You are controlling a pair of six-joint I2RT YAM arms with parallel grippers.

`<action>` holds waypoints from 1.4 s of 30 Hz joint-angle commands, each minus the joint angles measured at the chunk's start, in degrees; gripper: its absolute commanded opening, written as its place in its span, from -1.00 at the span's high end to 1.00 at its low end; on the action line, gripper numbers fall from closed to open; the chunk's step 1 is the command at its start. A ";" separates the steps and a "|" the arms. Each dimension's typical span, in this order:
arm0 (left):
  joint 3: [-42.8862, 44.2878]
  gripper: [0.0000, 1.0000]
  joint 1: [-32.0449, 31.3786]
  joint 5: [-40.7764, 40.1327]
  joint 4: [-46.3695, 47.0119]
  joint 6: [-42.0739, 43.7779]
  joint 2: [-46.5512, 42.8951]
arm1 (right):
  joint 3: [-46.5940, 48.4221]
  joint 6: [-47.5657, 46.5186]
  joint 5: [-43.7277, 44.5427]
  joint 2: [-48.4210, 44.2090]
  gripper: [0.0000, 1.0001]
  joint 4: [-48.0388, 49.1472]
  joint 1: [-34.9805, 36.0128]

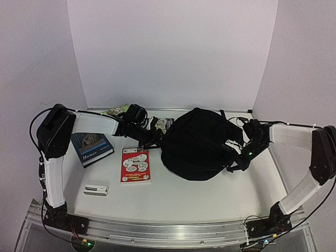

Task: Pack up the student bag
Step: Unzip the student bag at the center of the board.

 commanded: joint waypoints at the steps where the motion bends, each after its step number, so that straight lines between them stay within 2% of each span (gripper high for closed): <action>1: -2.34 -0.64 -3.30 -3.72 1.43 12.18 -10.49 | 2.84 4.60 -4.57 -2.40 1.00 -3.50 5.46; 5: -2.69 -0.76 -7.51 -3.45 -0.11 24.09 -13.37 | 3.42 6.26 -6.05 -1.59 1.00 -3.05 6.69; 13: -1.06 -0.80 -19.40 -14.45 0.96 50.55 -9.86 | 4.43 10.19 -8.28 -0.97 1.00 -1.59 8.08; 20: 10.21 -0.71 -23.70 -20.34 -5.66 61.51 0.91 | 3.74 10.82 -7.77 -1.14 1.00 -1.38 8.06; 23: 15.63 -0.55 -24.66 -21.72 -11.01 63.53 5.67 | 3.44 10.74 -7.06 -1.15 1.00 -1.27 8.07; 24: 17.24 -0.43 -24.89 -22.14 -12.86 63.75 7.12 | 3.44 10.68 -6.73 -1.10 1.00 -1.33 8.05; 29: 17.42 0.26 -25.51 -24.86 -15.95 63.07 8.08 | 3.18 9.67 -3.27 -0.97 1.00 -1.43 7.98; 34: 10.66 0.95 -25.85 -26.62 -13.71 60.33 3.67 | 2.82 6.85 2.07 -0.51 1.00 -1.64 6.59; 37: 6.76 1.00 -25.86 -26.67 -11.52 59.13 1.32 | 3.17 4.33 4.98 0.41 1.00 -1.79 3.79; 42: 5.47 1.00 -25.91 -26.02 -11.64 58.15 1.19 | 5.87 1.52 7.59 3.43 1.00 -2.38 -2.70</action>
